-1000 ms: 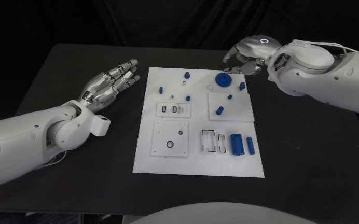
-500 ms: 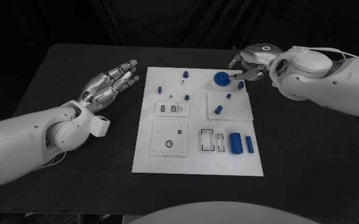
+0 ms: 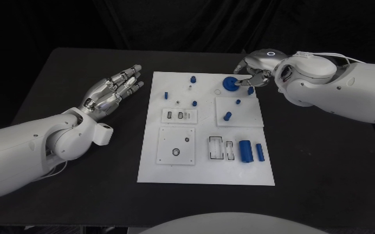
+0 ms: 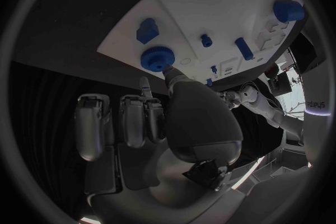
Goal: Assemble the parts on the task board
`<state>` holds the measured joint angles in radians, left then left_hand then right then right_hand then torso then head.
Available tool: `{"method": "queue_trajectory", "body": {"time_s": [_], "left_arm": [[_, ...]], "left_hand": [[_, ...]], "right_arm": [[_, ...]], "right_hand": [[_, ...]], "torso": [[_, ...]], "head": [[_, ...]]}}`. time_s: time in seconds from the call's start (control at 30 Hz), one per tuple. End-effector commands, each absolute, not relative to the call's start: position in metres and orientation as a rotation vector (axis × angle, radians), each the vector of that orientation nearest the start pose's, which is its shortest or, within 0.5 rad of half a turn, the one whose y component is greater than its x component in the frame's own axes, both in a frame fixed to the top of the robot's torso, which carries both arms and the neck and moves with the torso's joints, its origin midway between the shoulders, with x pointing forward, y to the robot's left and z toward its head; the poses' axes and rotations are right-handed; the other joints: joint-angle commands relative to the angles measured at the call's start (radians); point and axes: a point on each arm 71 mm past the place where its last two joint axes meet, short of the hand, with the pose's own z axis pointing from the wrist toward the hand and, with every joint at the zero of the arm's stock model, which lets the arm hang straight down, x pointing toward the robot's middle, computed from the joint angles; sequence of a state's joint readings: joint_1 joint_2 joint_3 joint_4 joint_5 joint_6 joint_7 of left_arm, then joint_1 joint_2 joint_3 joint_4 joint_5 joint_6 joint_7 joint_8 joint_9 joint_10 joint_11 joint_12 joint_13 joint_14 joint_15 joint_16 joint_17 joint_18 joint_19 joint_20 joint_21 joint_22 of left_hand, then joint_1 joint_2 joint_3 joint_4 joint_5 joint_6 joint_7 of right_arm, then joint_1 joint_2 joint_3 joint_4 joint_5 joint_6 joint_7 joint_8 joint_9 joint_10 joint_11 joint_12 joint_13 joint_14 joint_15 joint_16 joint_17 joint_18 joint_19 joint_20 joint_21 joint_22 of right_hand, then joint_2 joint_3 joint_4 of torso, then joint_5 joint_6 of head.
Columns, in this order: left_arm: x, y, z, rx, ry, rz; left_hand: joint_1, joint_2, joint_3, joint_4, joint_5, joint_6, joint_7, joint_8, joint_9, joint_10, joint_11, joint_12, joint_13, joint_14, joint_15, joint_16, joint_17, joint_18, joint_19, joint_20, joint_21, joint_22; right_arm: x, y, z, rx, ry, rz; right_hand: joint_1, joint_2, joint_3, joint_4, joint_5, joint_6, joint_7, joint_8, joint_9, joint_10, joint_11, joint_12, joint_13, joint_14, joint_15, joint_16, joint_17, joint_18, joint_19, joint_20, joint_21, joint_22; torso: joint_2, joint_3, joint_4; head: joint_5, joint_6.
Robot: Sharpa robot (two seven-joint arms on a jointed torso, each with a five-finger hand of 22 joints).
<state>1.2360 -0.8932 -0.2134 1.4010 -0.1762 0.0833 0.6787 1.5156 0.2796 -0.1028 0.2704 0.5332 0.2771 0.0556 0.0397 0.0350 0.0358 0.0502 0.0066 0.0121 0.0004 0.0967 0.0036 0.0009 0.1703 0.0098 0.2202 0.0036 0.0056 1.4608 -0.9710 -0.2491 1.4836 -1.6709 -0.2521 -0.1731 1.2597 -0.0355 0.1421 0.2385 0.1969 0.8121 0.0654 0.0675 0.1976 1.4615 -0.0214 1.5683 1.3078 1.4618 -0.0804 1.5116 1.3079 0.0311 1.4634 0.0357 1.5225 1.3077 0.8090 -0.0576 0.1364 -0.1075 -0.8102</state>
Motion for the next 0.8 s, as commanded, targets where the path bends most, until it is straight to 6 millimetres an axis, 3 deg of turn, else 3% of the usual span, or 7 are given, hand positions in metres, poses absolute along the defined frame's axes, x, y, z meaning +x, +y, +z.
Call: {"method": "queue_trajectory", "body": {"time_s": [0.03,0.2,0.8], "left_arm": [[0.476,0.252,-0.202,-0.713,1.424,-1.862],[0.476,0.252,-0.203,-0.714,1.425,-1.862],[0.475,0.252,-0.207,-0.723,1.435,-1.864]], "left_hand": [[-0.009,-0.002,0.000,0.005,0.004,-0.006,0.003,0.002,0.001,-0.001,0.007,0.003,0.000,0.000,0.009,-0.004,-0.001,0.011,0.001,0.005,0.006,0.001],[-0.009,-0.002,0.000,0.005,0.004,-0.006,0.003,0.002,0.001,-0.001,0.007,0.003,0.000,0.000,0.009,-0.004,-0.001,0.011,0.001,0.005,0.006,0.001],[-0.010,-0.002,0.000,0.006,0.002,-0.009,0.003,0.001,0.000,-0.002,0.008,0.003,-0.001,0.000,0.011,-0.004,-0.001,0.011,0.001,0.006,0.006,0.001]], "right_arm": [[0.506,-0.283,-0.139,-0.368,1.624,0.216],[0.509,-0.281,-0.141,-0.374,1.632,0.214],[0.516,-0.274,-0.154,-0.397,1.658,0.220]], "right_hand": [[0.010,-0.002,-0.001,-0.007,0.004,0.007,0.001,0.004,-0.001,0.109,-0.004,0.003,0.263,0.083,-0.004,0.005,0.151,-0.014,0.066,-0.006,0.005,0.217],[0.016,-0.002,0.000,-0.013,0.002,0.015,0.004,0.008,0.001,0.109,-0.002,0.003,0.263,0.084,-0.003,0.007,0.157,-0.014,0.065,-0.006,0.004,0.216],[0.037,-0.009,-0.006,-0.039,-0.036,0.044,0.011,0.017,0.010,0.109,0.005,0.003,0.263,0.083,0.004,0.002,0.152,-0.009,0.053,0.000,-0.011,0.204]], "torso": [[-0.001,-0.0014,-0.0012],[0.000,-0.0016,0.0015],[0.001,0.0001,0.0008]], "head": [[0.002,-0.001],[0.000,-0.002],[0.001,-0.015]]}}
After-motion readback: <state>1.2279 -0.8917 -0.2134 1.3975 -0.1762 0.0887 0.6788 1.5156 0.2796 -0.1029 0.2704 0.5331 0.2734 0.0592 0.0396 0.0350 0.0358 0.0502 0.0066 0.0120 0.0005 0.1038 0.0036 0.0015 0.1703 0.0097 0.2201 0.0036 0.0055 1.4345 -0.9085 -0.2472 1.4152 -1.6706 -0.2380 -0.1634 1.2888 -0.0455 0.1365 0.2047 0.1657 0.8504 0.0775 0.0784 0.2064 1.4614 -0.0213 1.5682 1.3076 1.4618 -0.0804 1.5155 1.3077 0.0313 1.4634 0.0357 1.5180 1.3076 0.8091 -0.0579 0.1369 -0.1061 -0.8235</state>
